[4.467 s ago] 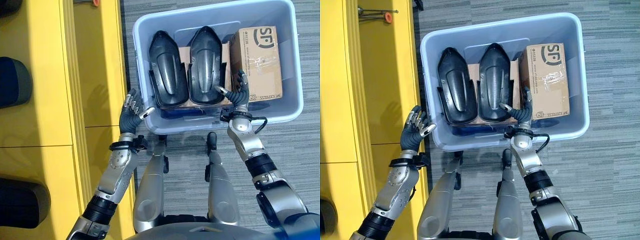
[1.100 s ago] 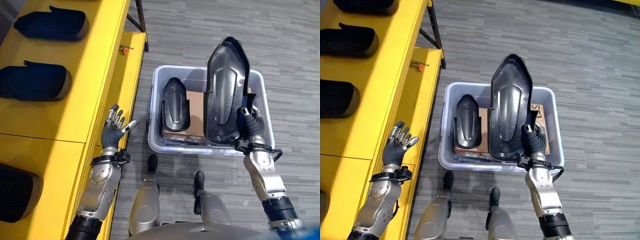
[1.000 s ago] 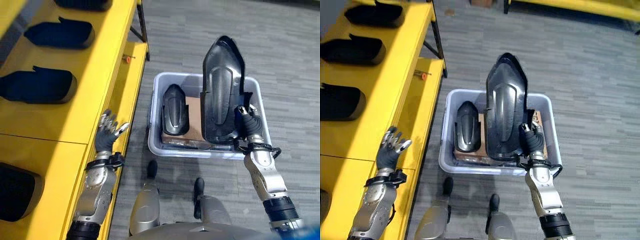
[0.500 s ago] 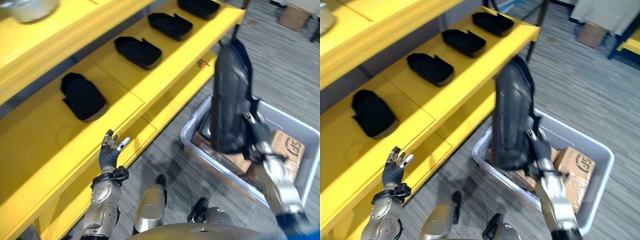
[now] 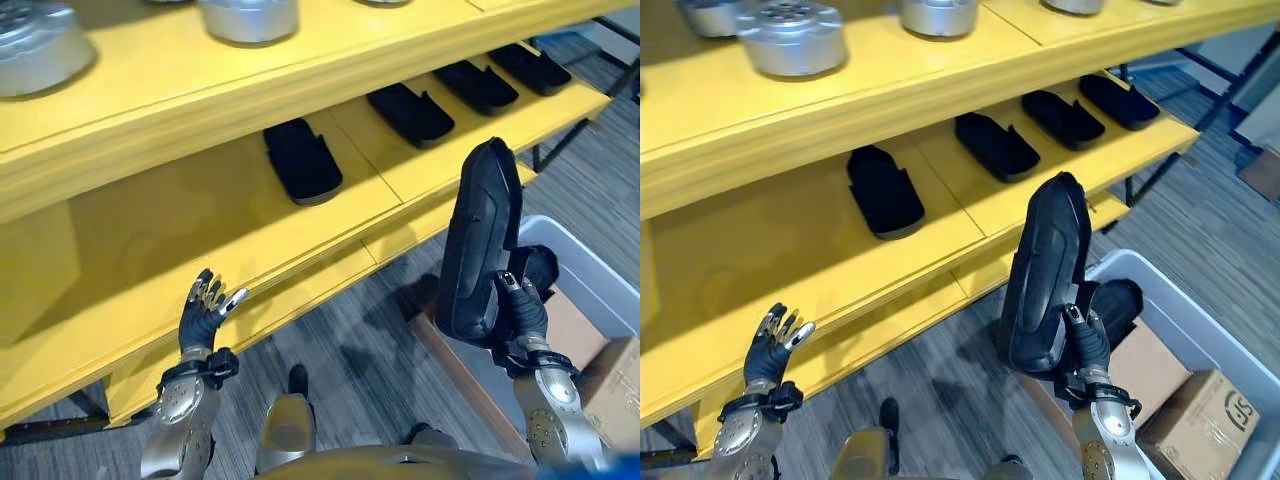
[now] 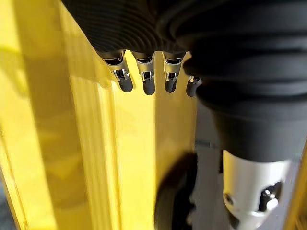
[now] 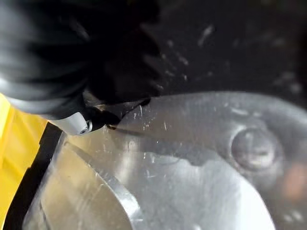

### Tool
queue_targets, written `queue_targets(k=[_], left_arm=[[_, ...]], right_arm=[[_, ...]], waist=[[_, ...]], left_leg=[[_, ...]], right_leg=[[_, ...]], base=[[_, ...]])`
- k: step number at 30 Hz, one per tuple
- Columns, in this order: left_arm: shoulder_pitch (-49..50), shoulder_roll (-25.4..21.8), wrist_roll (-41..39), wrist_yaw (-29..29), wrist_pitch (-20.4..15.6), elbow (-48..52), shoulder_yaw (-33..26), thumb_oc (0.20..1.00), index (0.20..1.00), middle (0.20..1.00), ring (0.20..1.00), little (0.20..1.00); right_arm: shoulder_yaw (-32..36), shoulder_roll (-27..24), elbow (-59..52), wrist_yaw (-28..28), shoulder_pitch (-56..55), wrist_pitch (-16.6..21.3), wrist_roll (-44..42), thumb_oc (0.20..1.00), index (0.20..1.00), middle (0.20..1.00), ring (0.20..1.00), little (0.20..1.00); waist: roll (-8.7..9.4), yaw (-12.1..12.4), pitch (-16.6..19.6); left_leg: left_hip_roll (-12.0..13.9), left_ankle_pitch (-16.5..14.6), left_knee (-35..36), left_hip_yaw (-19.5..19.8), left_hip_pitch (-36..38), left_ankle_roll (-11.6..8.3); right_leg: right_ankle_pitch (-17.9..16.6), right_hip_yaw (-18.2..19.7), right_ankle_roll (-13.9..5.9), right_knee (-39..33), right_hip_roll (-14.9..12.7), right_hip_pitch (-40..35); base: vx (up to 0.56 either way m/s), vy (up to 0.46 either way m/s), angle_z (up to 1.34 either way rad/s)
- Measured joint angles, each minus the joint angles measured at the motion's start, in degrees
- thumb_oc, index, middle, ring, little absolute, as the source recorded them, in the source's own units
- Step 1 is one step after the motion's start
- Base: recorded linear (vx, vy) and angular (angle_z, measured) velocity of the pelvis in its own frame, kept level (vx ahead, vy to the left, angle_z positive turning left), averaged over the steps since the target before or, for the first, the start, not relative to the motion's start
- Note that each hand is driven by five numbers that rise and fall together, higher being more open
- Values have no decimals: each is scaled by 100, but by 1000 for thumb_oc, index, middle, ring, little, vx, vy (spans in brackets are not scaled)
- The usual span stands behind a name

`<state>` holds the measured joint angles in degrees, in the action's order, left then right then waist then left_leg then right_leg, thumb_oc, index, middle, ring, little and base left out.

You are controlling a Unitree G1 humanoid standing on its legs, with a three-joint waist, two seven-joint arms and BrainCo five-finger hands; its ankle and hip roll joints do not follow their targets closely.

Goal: Move parts from the plastic box to the shelf.

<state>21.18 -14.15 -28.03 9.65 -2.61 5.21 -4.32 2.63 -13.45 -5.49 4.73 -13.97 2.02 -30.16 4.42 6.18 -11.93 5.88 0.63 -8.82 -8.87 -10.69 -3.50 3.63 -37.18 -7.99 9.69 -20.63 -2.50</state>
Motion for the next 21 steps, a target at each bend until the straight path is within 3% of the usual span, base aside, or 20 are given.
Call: queue_targets(k=[6,10,13,15,16,17,18,19,20,21], left_arm=[[-44,17,0,20,-1,5,34,1000,1000,1000,1000,1000],[-337,6,0,45,-2,-1,26,1000,1000,1000,1000,1000],[-411,-26,34,69,-1,-1,19,1000,1000,1000,1000,1000],[-449,-97,76,64,-4,-2,5,1000,1000,1000,1000,1000],[-596,-239,143,65,-4,-16,9,1000,1000,1000,1000,1000],[-797,-415,272,39,19,-162,49,1000,1000,1000,1000,1000],[-985,-610,300,25,33,-234,96,1000,1000,1000,1000,1000],[-1131,-724,363,21,-15,-238,101,1000,1000,1000,1000,1000],[-1255,-851,459,20,-35,-270,46,1000,1000,1000,1000,1000],[-1284,-873,503,18,-33,-305,52,1000,1000,1000,1000,1000]], right_arm=[[-373,-21,3,9,224,-47,9,200,200,200,200,200],[-483,87,8,31,375,-48,17,200,200,200,200,200],[-415,210,14,19,297,-60,52,200,200,200,200,200],[-226,293,15,24,214,-72,73,200,200,200,200,200],[-96,321,14,8,58,-80,80,200,200,200,200,200],[91,332,5,-4,-29,-85,115,200,200,200,200,200],[280,418,26,48,-183,-88,119,200,200,200,200,200],[340,491,110,94,-280,-105,114,200,200,200,200,200],[331,515,149,93,-260,-108,114,200,200,200,200,200],[333,518,144,84,-244,-106,114,200,200,200,200,200]], waist=[[76,185,-60],[165,404,-137],[196,355,-149],[189,250,-116],[271,145,-70],[249,-62,-70],[235,-358,-53],[250,-496,-30],[264,-518,-21],[265,-533,-20]], left_leg=[[-51,107,-168,226,-351,50],[-262,-124,-589,330,-649,218],[-458,-504,-1009,397,-664,346],[-521,-673,-1112,528,-606,486],[-628,-647,-1045,503,-603,588],[-742,-421,-892,737,-544,713],[-843,-335,-682,1168,-475,782],[-820,-263,-401,1272,-354,774],[-778,-181,-207,1325,-208,782],[-772,-121,-57,1337,-78,798]], right_leg=[[-184,-186,-109,-83,53,11],[-342,-339,-169,-189,-86,-53],[-450,-156,-53,-149,-243,-307],[-653,224,170,90,-355,-325],[-848,514,317,344,-404,-149],[-1016,1043,379,956,-502,82],[-787,1845,253,1365,-331,279],[-313,2585,-44,1216,56,446],[-37,2924,-110,951,406,595],[98,2992,-100,774,610,725]], base=[[-31,142,19],[-9,210,27],[27,207,29],[5,177,27],[34,186,53],[77,102,112],[68,93,142],[60,83,102],[83,54,28],[103,52,7]])
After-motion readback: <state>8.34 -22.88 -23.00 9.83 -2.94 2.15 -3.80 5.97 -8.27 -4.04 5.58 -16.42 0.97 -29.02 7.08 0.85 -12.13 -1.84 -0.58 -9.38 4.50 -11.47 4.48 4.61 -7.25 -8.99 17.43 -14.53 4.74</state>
